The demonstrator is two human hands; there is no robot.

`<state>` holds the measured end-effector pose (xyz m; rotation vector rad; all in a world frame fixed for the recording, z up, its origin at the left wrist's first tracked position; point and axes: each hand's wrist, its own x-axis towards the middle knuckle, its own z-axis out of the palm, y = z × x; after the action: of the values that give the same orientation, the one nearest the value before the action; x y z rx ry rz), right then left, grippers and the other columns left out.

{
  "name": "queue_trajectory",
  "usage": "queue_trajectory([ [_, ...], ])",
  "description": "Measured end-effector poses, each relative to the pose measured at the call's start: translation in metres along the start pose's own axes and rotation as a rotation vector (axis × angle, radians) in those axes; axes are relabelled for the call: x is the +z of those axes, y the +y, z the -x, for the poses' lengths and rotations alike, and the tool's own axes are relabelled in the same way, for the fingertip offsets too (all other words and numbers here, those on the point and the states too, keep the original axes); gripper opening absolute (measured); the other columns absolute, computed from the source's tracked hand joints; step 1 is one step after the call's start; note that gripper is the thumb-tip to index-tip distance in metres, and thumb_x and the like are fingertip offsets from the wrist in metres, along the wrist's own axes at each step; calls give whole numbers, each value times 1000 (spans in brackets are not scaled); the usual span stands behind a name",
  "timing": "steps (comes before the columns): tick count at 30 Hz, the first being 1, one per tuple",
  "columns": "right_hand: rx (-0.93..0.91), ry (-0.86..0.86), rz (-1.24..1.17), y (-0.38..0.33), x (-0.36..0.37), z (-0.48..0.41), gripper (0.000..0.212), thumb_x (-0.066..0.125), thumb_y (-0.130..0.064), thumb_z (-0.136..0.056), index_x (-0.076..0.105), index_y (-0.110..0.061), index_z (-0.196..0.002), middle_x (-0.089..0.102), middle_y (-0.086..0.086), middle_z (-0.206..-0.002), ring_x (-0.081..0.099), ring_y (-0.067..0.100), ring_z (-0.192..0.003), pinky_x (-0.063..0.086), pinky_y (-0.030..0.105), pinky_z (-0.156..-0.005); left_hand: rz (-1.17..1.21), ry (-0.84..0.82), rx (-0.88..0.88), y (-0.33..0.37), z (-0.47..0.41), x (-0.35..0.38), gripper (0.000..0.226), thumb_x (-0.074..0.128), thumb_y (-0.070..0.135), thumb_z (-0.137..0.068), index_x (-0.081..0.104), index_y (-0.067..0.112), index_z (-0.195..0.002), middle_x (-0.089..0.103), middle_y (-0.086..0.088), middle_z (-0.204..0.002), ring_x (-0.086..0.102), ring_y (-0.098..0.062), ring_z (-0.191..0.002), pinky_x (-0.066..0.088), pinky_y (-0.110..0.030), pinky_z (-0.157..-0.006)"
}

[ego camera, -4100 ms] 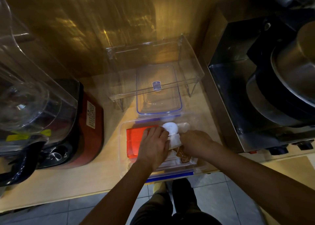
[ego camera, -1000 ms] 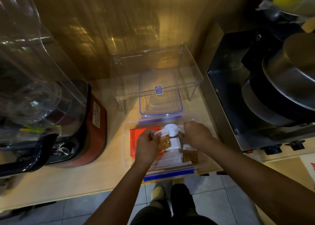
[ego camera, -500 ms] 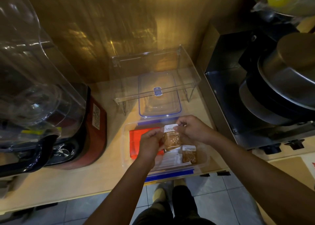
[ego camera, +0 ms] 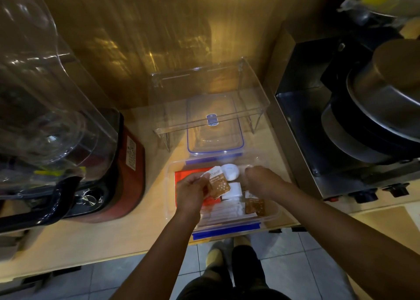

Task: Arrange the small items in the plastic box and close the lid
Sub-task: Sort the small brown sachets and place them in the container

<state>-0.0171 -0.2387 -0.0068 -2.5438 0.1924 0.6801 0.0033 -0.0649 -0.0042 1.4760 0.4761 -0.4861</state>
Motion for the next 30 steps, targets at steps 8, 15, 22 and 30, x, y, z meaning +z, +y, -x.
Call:
queue_trajectory([
  [8, 242, -62, 223, -5, 36, -8, 56, 65, -19, -82, 37, -5, -128, 53, 16, -126, 55, 30, -113, 46, 36, -88, -61, -41, 15, -4, 3, 1, 14, 59, 6, -89, 66, 8, -76, 67, -9, -76, 64, -20, -68, 56, -23, -56],
  [15, 198, -243, 360, -3, 32, -10, 28, 62, -25, -83, 63, -13, -108, 66, 5, -112, 62, 21, -100, 49, 32, -82, -54, -33, 8, -6, 2, -9, 10, 59, 5, -88, 67, 4, -82, 68, -12, -82, 64, -25, -76, 56, -34, -69],
  [22, 125, -131, 277, -9, 5, -5, 20, 67, -24, -78, 62, -16, -96, 66, 5, -106, 61, 20, -89, 45, 28, -70, -101, -58, 47, -6, -6, -11, 17, 60, 9, -88, 68, 11, -74, 71, -9, -77, 67, -22, -71, 57, -33, -68],
  [30, 75, -177, -464, -20, -29, 3, 17, 55, -16, -83, 71, -11, -87, 67, 13, -87, 60, 22, -78, 45, 31, -70, -151, -157, 39, -1, -10, 4, 12, 62, 4, -86, 69, 8, -77, 70, -9, -73, 67, -20, -64, 57, -26, -54],
])
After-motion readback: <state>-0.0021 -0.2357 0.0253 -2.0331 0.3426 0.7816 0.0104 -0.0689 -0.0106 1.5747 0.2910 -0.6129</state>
